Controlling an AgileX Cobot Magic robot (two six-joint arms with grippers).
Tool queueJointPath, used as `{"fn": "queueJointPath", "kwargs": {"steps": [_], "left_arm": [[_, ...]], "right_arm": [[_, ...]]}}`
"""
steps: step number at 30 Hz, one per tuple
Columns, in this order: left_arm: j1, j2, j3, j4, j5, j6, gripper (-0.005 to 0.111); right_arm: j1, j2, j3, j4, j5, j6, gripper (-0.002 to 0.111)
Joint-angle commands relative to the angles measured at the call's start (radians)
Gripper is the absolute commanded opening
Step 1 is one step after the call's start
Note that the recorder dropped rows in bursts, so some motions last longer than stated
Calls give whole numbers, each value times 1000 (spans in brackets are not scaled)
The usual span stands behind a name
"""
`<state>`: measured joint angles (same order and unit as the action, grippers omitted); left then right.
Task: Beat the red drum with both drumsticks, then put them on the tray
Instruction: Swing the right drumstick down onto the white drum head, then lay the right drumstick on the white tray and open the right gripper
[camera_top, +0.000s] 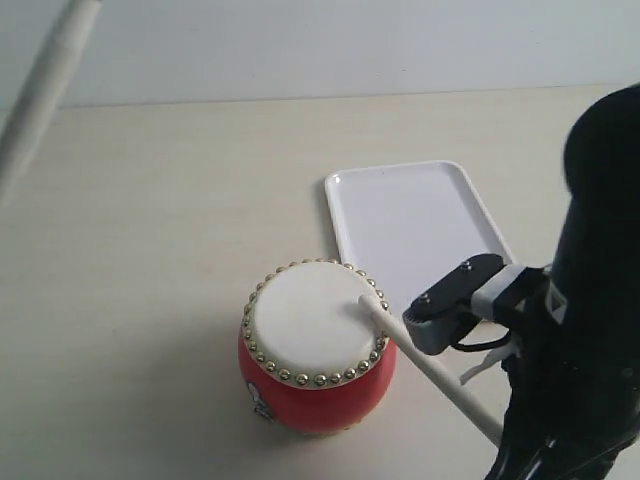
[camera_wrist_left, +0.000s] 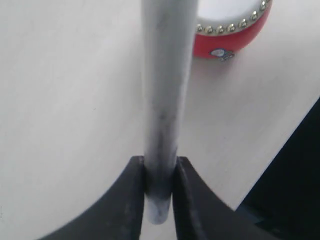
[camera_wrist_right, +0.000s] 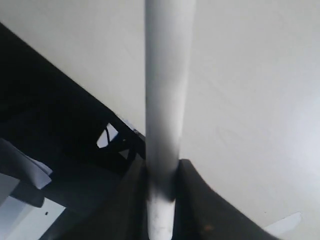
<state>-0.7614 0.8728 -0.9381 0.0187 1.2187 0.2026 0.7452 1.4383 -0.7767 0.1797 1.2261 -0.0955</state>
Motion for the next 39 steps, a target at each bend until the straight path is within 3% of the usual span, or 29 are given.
{"fn": "queueJointPath", "kwargs": {"steps": [1, 6, 9, 14, 25, 39], "left_arm": [[-8, -74, -3, -4, 2, -25, 0], [-6, -79, -3, 13, 2, -25, 0], [-6, -79, -3, 12, 2, -40, 0], [-6, -79, -3, 12, 2, -65, 0], [-6, -66, 55, 12, -97, -169, 0], [-6, 132, 55, 6, -150, -368, 0]], "right_arm": [[-2, 40, -13, -34, -5, -14, 0], [-2, -92, -66, -30, -5, -6, 0], [-17, -167, -125, -156, -5, 67, 0], [-139, -158, -202, -202, -5, 96, 0], [-440, 221, -410, -40, -5, 11, 0], [-480, 724, -792, -36, -5, -32, 0]]}}
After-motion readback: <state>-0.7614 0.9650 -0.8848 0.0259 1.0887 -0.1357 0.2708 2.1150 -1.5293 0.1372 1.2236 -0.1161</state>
